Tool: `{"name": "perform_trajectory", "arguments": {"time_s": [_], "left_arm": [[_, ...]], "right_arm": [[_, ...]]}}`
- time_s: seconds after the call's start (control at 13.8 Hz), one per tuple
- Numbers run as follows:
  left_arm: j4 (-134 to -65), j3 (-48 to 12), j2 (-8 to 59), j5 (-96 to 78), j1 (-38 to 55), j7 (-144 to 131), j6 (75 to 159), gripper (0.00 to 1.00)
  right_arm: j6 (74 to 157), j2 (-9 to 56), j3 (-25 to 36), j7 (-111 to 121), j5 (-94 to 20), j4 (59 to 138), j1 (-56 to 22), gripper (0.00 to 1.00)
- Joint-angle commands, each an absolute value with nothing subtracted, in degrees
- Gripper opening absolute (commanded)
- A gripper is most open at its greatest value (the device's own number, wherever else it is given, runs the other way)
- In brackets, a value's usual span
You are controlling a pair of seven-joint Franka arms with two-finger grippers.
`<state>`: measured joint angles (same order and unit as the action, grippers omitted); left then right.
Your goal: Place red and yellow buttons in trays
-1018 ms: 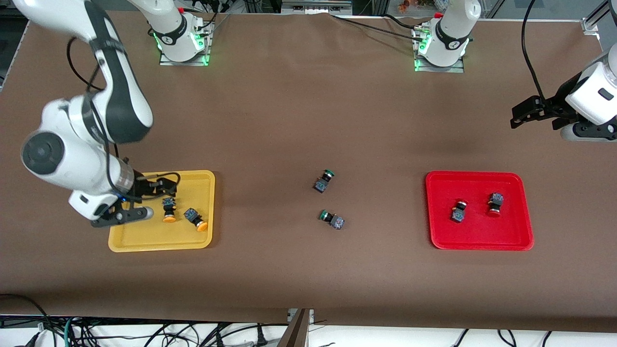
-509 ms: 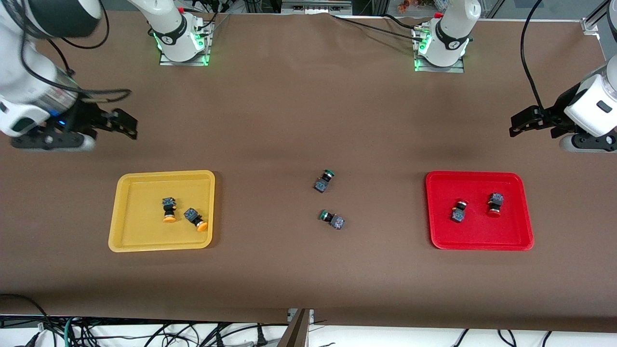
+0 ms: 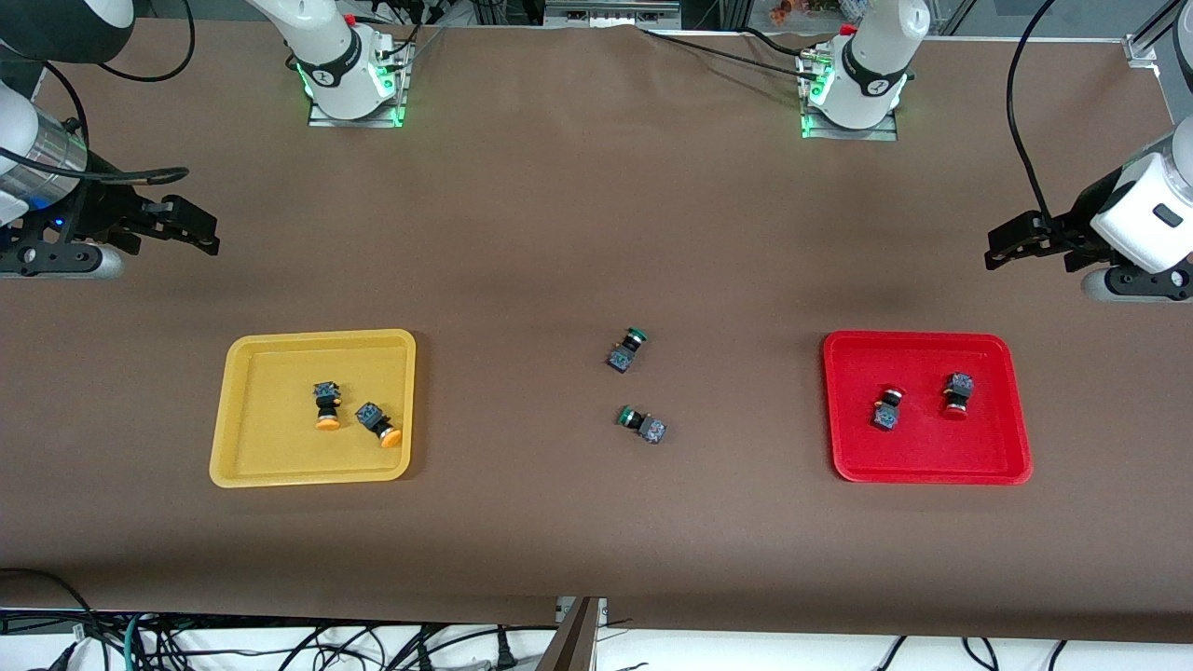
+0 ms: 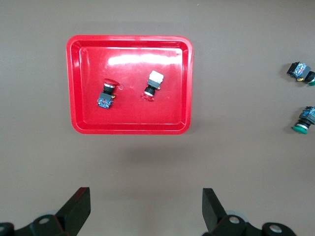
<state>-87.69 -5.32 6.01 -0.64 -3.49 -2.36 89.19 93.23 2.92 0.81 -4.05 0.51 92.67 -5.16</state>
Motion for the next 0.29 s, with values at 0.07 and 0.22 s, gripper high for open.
{"name": "perform_trajectory", "arguments": {"time_s": [0.07, 0.22], "left_arm": [[-84.8, -5.4, 7.3, 0.3, -3.5, -3.0, 87.7, 1.0], [-84.8, -5.4, 7.3, 0.3, -3.4, -3.0, 87.7, 1.0]], "right_arm": [[91.6, 3.3, 0.5, -3.5, 0.5, 90.4, -4.8, 1.0], [91.8, 3.3, 0.5, -4.0, 0.7, 90.4, -4.8, 1.0]]}}
